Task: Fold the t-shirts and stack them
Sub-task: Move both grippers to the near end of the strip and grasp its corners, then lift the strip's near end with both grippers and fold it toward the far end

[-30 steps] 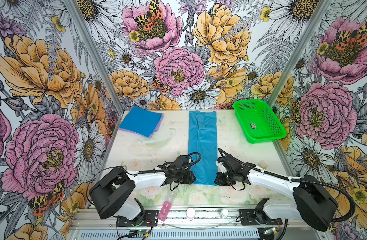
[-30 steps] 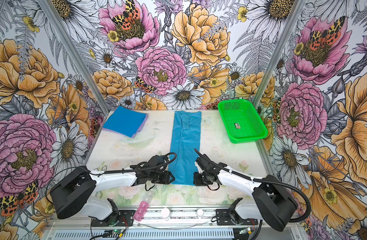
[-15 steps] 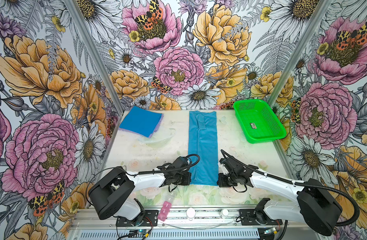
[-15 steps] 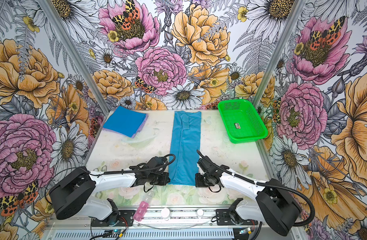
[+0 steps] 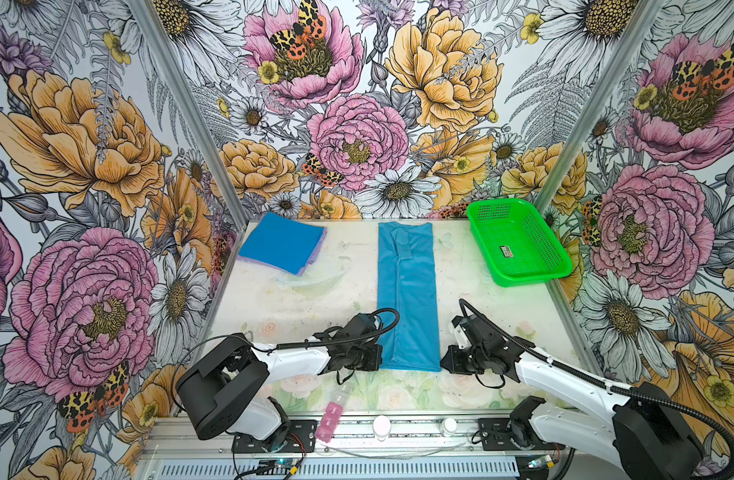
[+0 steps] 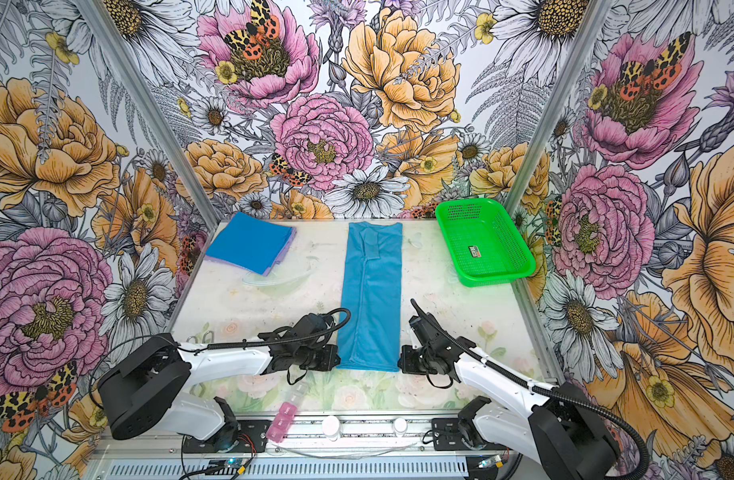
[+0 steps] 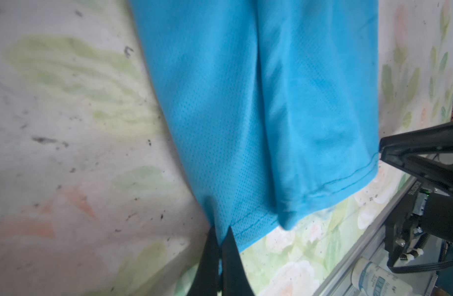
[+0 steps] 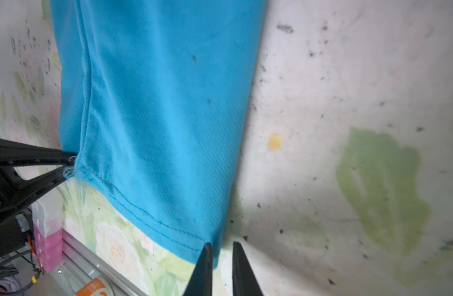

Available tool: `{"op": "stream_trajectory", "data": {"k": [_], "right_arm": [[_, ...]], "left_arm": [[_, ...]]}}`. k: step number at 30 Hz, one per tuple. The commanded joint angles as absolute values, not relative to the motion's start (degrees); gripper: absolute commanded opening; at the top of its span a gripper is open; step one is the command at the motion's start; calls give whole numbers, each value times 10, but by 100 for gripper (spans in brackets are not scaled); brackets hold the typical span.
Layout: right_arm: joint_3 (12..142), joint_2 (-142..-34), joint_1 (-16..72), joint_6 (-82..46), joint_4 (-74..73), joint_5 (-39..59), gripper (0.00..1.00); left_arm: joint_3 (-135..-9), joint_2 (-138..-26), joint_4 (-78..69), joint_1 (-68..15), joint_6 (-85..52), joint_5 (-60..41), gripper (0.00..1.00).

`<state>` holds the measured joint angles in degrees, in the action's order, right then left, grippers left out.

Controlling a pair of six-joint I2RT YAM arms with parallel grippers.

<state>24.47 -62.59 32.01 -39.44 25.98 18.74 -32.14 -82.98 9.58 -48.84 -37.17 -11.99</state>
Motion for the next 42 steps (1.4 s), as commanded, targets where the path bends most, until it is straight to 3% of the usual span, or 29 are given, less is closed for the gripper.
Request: {"op": "stream_trajectory", "data": {"k": [1,6,12,15,20,24,27,34,42], "right_arm": [[249,-615,321,-384,256,202,33],[255,-611,332,-380,256,210,39],[256,-631,346,-380,247,213,35],[257,-644,362,-381,241,214,33],[252,-656,369,-383,236,209,22],[245,-650,369,-384,236,199,13],[245,-649,369,-384,236,196,0],[242,-626,382,-368,242,231,0],[244,-517,459,-394,308,270,0]], "left_arm": [[-302,-848,141,-487,-367,-127,0],[-303,-856,137,-490,-368,-135,7],[-299,-850,137,-491,-370,-141,33],[-290,-842,137,-491,-375,-140,38],[-275,-839,135,-491,-381,-137,28],[-269,-838,134,-492,-387,-130,0],[-272,-831,143,-491,-380,-130,0],[-259,-774,175,-489,-381,-125,0],[-228,-591,233,-493,-425,-126,0]]}}
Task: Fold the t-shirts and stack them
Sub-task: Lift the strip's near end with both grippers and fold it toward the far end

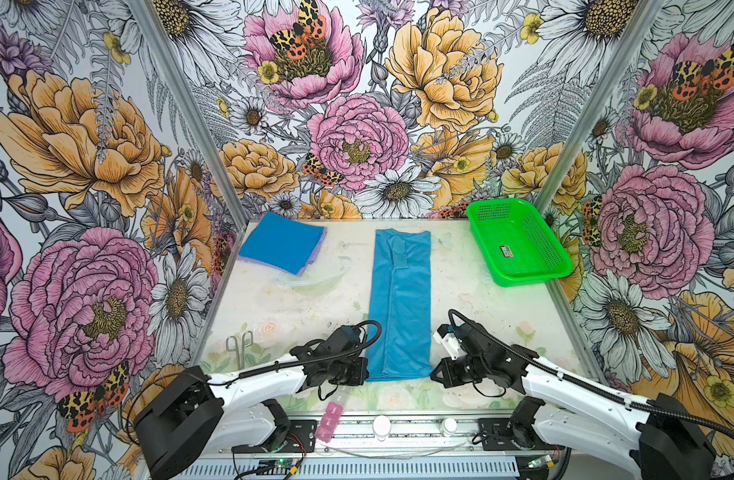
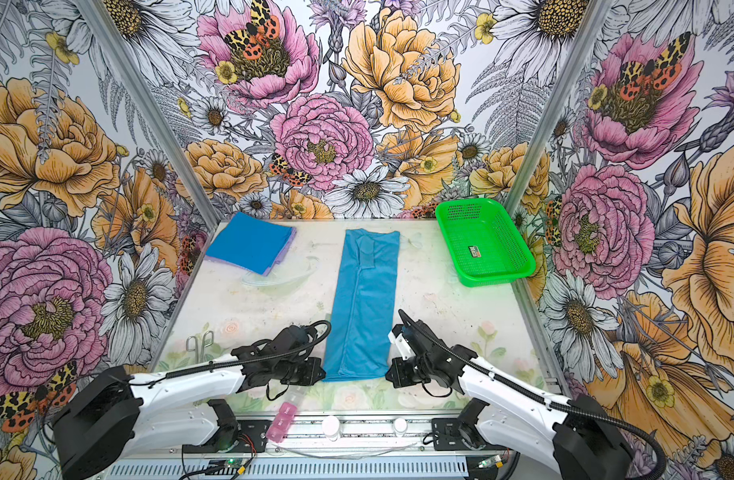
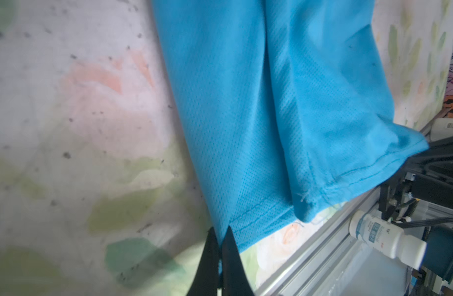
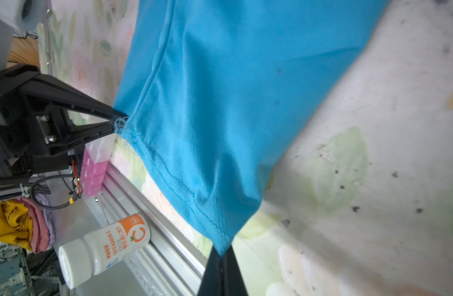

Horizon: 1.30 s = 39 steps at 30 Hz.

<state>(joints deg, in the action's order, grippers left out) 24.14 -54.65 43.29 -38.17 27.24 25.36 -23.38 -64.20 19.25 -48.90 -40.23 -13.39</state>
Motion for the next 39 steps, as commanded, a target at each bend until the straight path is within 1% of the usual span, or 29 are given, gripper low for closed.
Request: {"op": "stream_trajectory", "data": {"k": [1,3,5,9,10,12,16,18,23,31,39], "right_arm": [[247,-509,475,-397,316,266,0],[265,-499,483,-399,325,259,0],[288,-499,482,-394,323,251,0],[351,-546,458,-375,322,237,0],[366,-561,437,-371,321,234,0],[394,-597,407,-361,321,217,0],[440,-674,345,-345,314,192,0],[463,-711,313,-333,306,183,0],[530,-827,245,-302,289,184,0],[656,-992,191,-274,275,206,0],[740,-1081,148,-261,275,232,0]], "left_arm": [[-229,-572,238,-493,-426,-128,0],[-242,-543,250,-491,-421,-129,0],[-262,-538,258,-475,-406,-136,0],[-301,-572,244,-419,-365,-174,0],[-311,-586,237,-408,-354,-182,0],[-333,-626,226,-380,-327,-201,0],[-403,-715,219,-336,-285,-207,0],[-450,-778,221,-314,-270,-219,0],[-565,-903,233,-282,-245,-233,0],[-719,-1065,237,-244,-236,-257,0],[-804,-1141,244,-221,-232,-285,0]]}}
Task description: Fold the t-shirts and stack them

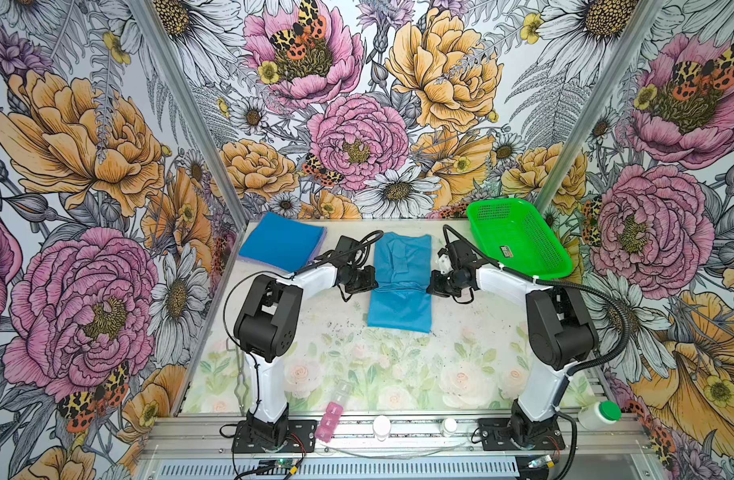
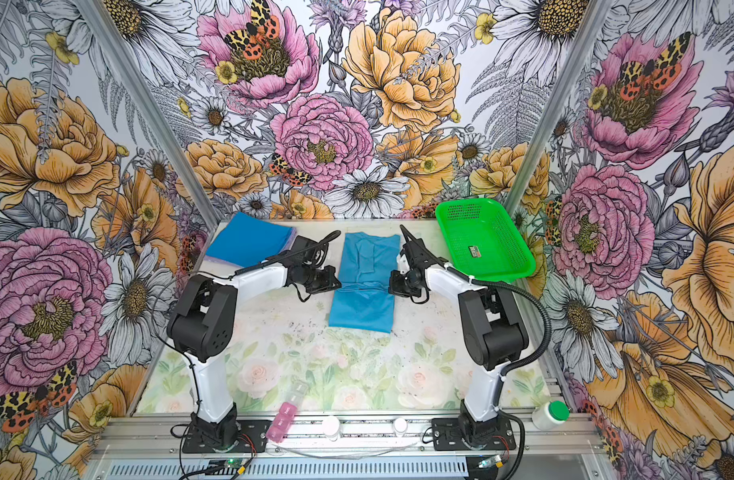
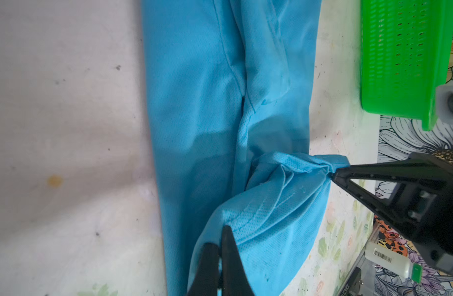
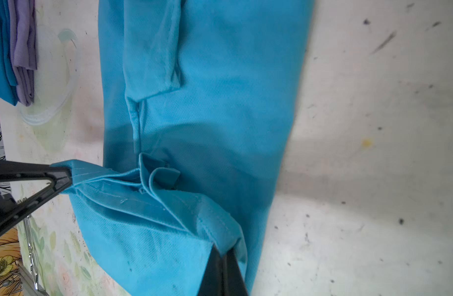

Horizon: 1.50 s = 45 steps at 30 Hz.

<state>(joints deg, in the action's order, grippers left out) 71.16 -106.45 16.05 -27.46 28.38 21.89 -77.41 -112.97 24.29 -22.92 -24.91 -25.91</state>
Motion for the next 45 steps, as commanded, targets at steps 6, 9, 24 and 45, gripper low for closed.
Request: {"op": "stream_trajectory", "data": {"k": [6,9,24,45], "right_arm": [[777,-1120,134,-260,277,248,0],[785,-1134,129,-260,276,250,0],[780,-1078,131,-220,266,248,63],[983,-1287,261,-301,202,339,74]], "left_arm": [[-844,-1176,251,-216,-230,-291,0],[-858,-1192,252,-213,-231,-295,0],[-820,-1128,156,-177,-252,-332,99],[-395,-773,61,-130,-310,-291,99]]}}
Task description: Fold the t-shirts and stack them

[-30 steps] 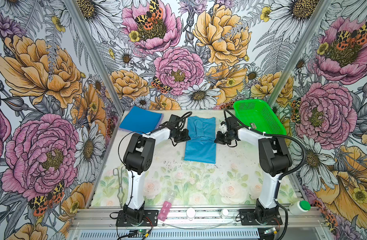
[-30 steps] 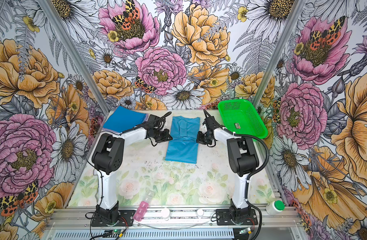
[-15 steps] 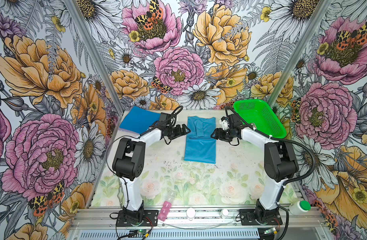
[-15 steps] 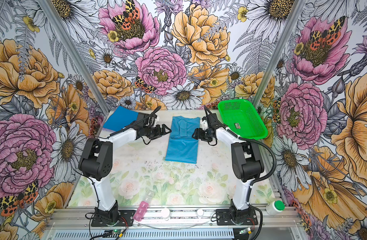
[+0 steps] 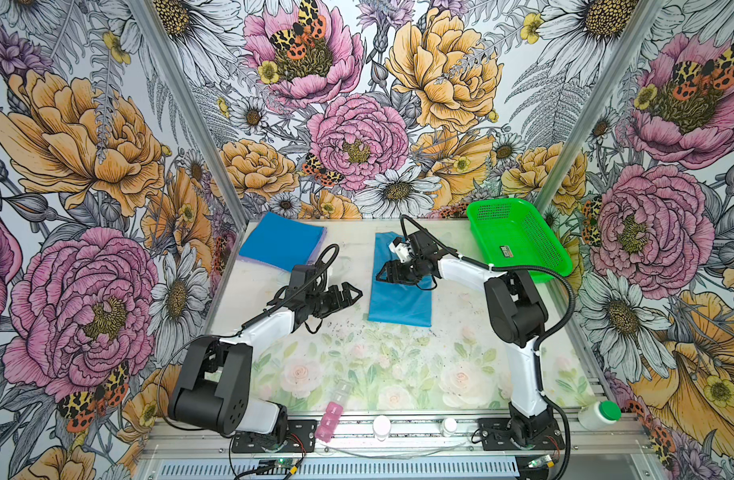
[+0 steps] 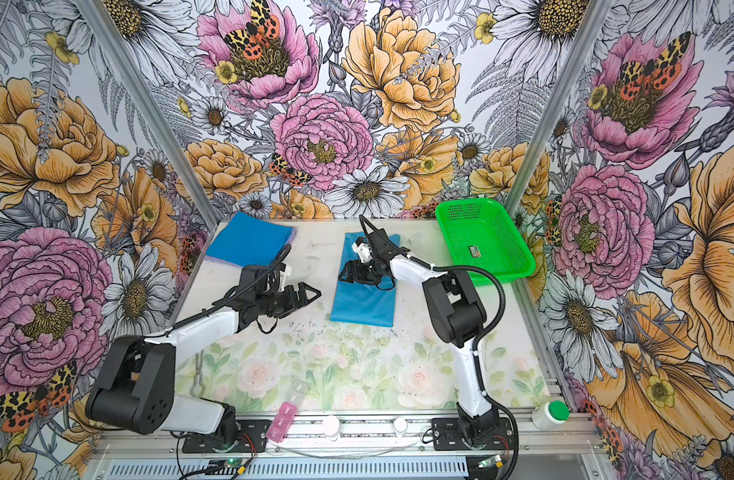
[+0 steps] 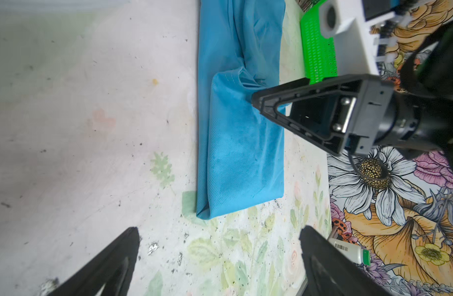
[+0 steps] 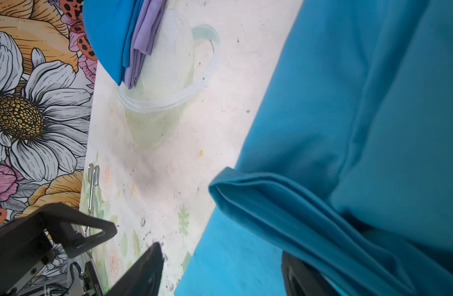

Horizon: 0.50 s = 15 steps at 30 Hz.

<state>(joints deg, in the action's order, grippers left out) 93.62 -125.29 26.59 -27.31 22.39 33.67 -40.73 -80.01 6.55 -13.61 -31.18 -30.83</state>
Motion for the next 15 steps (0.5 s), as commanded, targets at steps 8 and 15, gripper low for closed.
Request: {"op": "stream_trajectory", "data": {"k": [8,15], "right_arm": [[1104,-1359,235,-319,205,311,75],[978,-1239,205,-291,201,307,75]], "left_arm": [[-395,-770,64,-145,-302,-297,99],[-421,-813,58,-188,-290,-301,99]]}}
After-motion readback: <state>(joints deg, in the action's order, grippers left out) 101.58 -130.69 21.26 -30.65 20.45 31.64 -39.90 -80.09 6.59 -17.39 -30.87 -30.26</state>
